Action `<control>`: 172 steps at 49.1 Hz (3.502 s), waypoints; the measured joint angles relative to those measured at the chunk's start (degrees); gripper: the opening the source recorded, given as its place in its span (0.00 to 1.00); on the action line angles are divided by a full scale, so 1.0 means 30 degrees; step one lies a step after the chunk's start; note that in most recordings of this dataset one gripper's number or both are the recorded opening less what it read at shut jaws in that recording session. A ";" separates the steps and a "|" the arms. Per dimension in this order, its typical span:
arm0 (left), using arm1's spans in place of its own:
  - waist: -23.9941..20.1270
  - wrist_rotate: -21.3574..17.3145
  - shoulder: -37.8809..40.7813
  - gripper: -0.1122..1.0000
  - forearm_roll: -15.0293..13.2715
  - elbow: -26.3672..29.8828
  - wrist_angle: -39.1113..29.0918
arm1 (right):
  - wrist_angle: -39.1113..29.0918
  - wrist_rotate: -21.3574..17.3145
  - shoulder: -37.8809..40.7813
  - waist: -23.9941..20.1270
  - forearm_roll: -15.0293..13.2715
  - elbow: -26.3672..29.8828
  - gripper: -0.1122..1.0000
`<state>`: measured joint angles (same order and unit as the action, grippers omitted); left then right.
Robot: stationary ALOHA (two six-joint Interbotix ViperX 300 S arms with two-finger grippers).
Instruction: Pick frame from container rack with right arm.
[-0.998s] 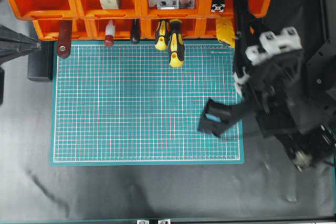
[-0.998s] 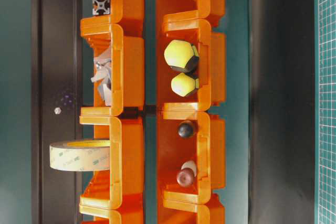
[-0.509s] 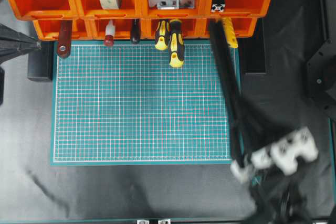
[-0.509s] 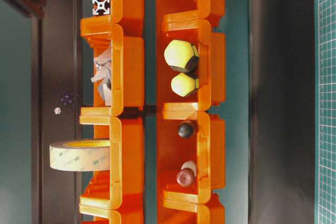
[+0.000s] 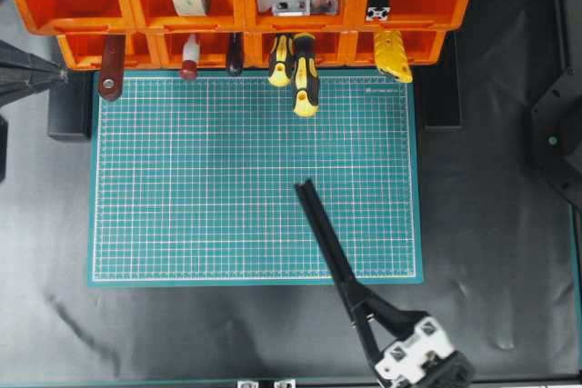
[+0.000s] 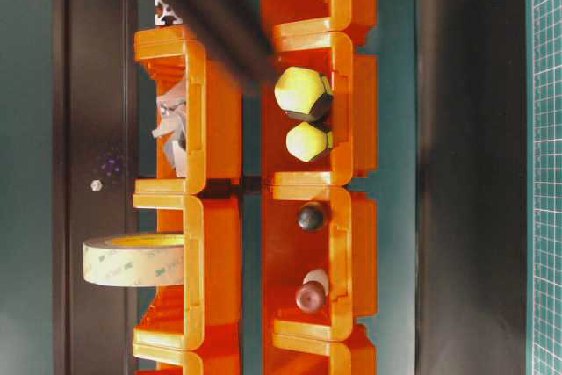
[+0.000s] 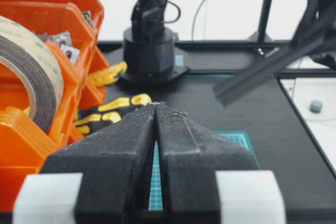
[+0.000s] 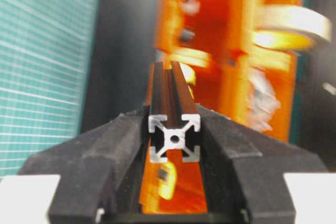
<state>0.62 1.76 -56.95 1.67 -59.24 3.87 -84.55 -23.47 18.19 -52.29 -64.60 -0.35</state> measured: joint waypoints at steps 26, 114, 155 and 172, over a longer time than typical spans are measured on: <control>0.0234 0.0000 -0.0850 0.11 0.0029 0.0322 0.0117 | 0.8203 0.0088 0.0029 0.4014 0.0762 -0.3486 0.32; 0.1553 0.0996 -0.0703 0.11 0.0000 0.0586 -0.0117 | 1.4209 -0.3838 0.0791 0.6357 0.6943 -0.5625 0.84; 0.1582 0.2490 -0.0879 0.11 0.0029 0.0586 -0.0205 | 1.2773 -1.1045 -0.2227 0.5566 0.7178 -0.6797 0.84; 0.1611 0.2461 -0.0996 0.11 0.0000 0.0586 -0.0205 | 0.9668 -1.2305 -0.7764 0.4629 0.7031 -0.9023 0.84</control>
<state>5.45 9.14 -59.94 1.67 -57.48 3.25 -55.55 -60.38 -5.10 -38.41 -43.51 -27.42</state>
